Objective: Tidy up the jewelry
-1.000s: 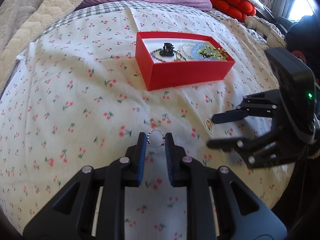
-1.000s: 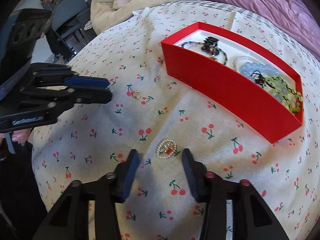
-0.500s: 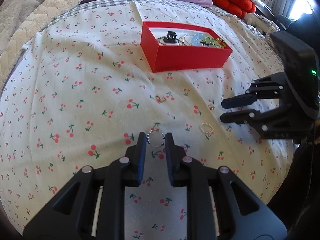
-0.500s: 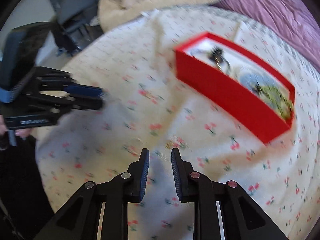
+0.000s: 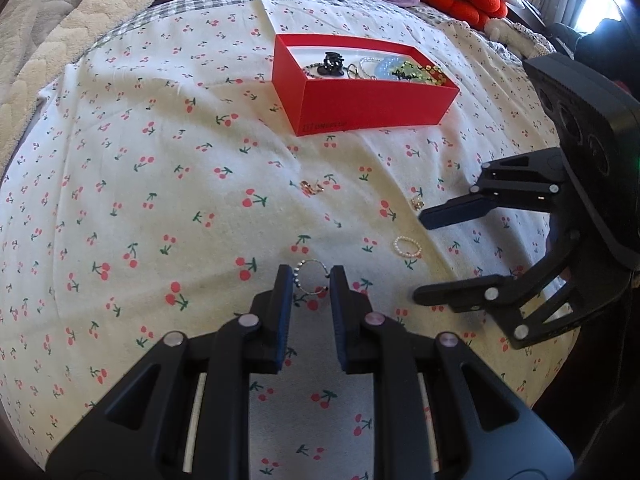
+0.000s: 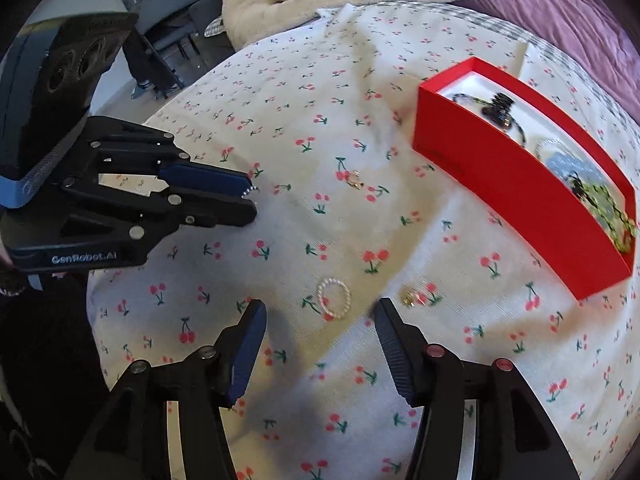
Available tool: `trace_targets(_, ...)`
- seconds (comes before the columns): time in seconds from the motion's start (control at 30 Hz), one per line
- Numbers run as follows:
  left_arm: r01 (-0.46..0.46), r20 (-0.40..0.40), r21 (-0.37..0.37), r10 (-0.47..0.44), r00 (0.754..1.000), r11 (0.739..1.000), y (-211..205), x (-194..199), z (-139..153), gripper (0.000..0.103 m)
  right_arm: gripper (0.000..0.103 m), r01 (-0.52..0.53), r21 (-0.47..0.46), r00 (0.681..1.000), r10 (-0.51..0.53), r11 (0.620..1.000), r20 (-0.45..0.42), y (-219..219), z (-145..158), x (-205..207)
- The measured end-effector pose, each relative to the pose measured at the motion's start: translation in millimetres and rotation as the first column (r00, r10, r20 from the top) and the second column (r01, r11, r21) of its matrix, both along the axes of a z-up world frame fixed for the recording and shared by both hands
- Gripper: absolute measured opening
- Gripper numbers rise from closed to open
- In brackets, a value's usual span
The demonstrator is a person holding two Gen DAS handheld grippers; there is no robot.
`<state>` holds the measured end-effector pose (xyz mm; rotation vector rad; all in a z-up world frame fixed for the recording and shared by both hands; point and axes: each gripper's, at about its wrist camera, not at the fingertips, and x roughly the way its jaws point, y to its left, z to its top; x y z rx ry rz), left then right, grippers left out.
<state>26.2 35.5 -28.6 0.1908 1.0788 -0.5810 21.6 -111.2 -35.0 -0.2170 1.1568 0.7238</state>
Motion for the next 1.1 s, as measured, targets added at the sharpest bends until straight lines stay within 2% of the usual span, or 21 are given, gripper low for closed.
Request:
trace_targets(0.43, -0.002, -0.002, -0.011, 0.002, 1.000, 1.000, -1.5, 3.3, 3.6, 0.021, 0.053, -0.023, 0.027, 0.998, 0.021, 0.999, 0.057, 10.8, 5.4, 3.2)
trace_targets(0.57, -0.001, -0.002, -0.006, 0.001, 1.000, 1.000, -1.2, 1.7, 2.7, 0.021, 0.044, -0.027, -0.036, 0.999, 0.028, 0.999, 0.040, 9.7, -8.7, 3.7)
trace_targets(0.67, -0.001, 0.001, -0.002, 0.001, 1.000, 1.000, -0.3, 0.7, 3.0, 0.021, 0.039, -0.026, -0.044, 0.998, 0.028, 0.999, 0.052, 9.1, -11.7, 3.5)
trace_targets(0.7, -0.001, 0.001, -0.001, 0.001, 1.000, 1.000, -0.2, 0.7, 3.0, 0.021, 0.033, -0.021, -0.049, 0.998, 0.024, 0.999, 0.054, 8.9, -11.8, 3.7)
trace_targets(0.77, -0.005, 0.002, 0.001, 0.005, 1.000, 1.000, 0.2, 1.3, 3.3, 0.021, 0.013, -0.005, -0.056, 0.999, 0.008, 0.998, 0.052, 7.3, -12.7, 5.8)
trace_targets(0.9, -0.019, 0.004, -0.001, 0.019, 1.000, 1.000, 2.1, 2.2, 5.0, 0.021, 0.006, 0.033, -0.037, 0.999, -0.032, 0.999, 0.026, 2.8, -13.2, 12.3)
trace_targets(1.1, -0.027, 0.009, -0.002, 0.027, 1.000, 1.000, 2.7, 3.8, 7.9, 0.021, 0.005, 0.115, 0.064, 0.993, -0.113, 0.991, -0.045, -20.7, -2.4, 22.4)
